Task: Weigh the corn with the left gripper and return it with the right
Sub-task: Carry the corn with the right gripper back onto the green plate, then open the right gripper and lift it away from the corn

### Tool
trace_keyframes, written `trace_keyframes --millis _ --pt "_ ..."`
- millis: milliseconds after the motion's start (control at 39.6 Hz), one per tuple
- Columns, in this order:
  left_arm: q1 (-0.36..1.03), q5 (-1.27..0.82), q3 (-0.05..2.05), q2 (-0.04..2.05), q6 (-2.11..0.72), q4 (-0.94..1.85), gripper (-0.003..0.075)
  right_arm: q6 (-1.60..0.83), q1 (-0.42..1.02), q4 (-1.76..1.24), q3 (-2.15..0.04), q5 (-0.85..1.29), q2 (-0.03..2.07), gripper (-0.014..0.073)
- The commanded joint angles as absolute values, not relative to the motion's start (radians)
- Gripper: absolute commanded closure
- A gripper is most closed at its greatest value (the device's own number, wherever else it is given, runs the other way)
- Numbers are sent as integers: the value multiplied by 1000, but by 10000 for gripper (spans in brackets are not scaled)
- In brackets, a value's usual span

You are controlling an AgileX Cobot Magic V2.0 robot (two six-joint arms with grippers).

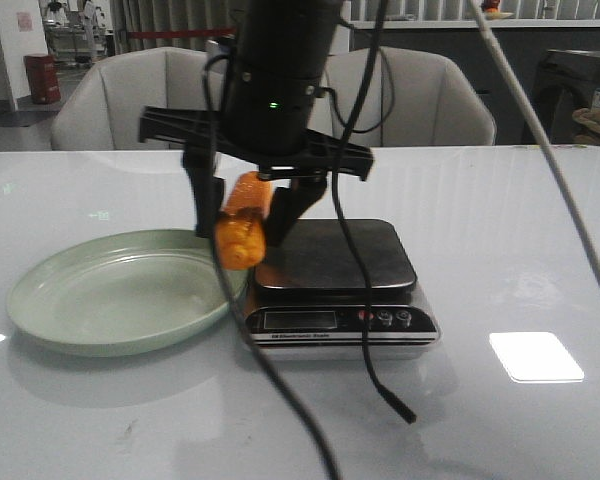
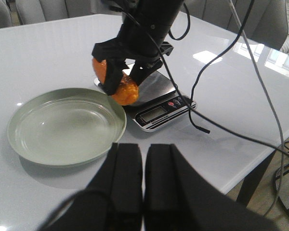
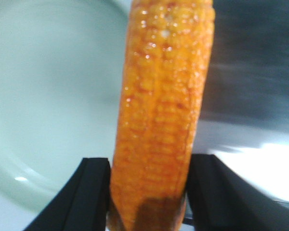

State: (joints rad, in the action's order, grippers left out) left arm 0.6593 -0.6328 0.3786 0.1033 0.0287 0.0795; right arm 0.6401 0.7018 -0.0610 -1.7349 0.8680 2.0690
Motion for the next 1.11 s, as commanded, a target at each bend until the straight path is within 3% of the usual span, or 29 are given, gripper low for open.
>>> trace_keyframes --millis 0,252,504,580,908,1085 --pt "666 -561 402 115 30 82 598 626 746 -69 -1770 742 2021 313" --pt "666 -561 402 115 30 82 598 626 811 -89 -1773 582 2090 274" --pt "666 -561 402 115 30 82 598 627 810 -102 -1787 550 2147 20" --pt "666 -561 402 115 30 82 598 627 807 -102 -1798 547 2150 -13" --pt "666 -561 402 115 30 82 598 599 762 -100 -1908 765 2053 -14" --pt "666 -561 402 115 30 82 598 427 705 -100 -1909 925 1961 -14"
